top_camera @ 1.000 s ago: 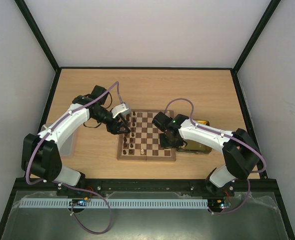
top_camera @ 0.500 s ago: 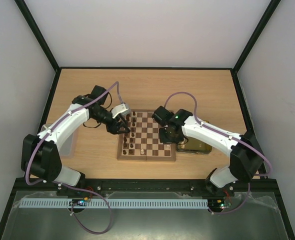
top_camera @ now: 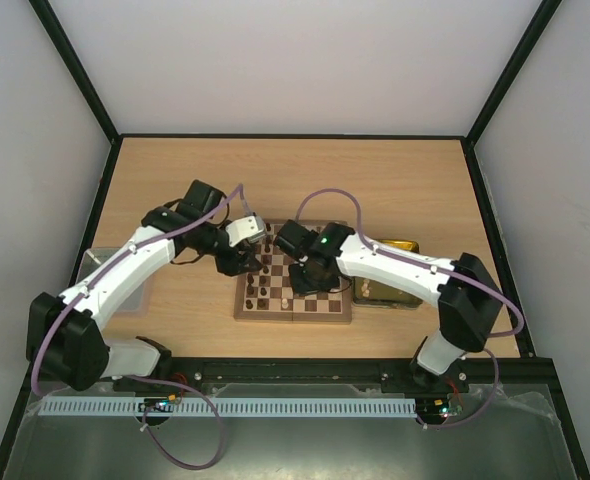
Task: Set up the chess pieces on the board
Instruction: Pick up the chess piece from the chessboard.
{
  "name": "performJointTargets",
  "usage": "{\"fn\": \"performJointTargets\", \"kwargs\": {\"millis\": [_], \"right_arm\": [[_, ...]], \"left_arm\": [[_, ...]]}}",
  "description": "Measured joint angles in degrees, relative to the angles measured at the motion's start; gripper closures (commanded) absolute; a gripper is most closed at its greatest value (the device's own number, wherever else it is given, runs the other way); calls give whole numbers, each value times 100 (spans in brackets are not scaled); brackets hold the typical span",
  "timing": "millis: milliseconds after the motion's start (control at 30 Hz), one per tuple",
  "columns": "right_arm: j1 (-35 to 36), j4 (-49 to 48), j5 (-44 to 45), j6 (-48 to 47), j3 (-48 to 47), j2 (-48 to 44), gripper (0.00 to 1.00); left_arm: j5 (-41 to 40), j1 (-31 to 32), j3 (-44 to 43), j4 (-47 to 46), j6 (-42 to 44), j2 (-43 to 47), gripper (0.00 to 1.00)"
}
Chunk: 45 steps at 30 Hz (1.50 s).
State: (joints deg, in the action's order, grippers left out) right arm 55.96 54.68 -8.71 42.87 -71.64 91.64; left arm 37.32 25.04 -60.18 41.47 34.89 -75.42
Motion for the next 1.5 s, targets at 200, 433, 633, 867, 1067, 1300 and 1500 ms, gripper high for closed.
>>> {"fn": "performJointTargets", "kwargs": {"millis": [200, 433, 633, 867, 1067, 1300, 1500], "right_arm": [[44, -282, -341, 0, -39, 448, 76], [136, -308, -643, 0, -164, 566, 76], [181, -310, -793, 2, -203, 570, 76], [192, -472, -841, 2, -404, 743, 75], [195, -522, -835, 0, -483, 837, 76], [219, -522, -824, 0, -483, 887, 76], [262, -522, -815, 0, -483, 940, 76]], "left_arm": [[-387, 258, 74, -46, 9, 57, 40], [-898, 369, 424, -260, -37, 581, 40], [-1163, 398, 780, -590, -20, 1001, 41], [-979, 293, 1523, -778, 256, 1534, 42], [-157, -728, 1617, -678, 636, 1541, 42], [704, -1261, 1392, -160, 1163, 1215, 42], [1506, -1821, 874, 835, 2065, 428, 42]]}}
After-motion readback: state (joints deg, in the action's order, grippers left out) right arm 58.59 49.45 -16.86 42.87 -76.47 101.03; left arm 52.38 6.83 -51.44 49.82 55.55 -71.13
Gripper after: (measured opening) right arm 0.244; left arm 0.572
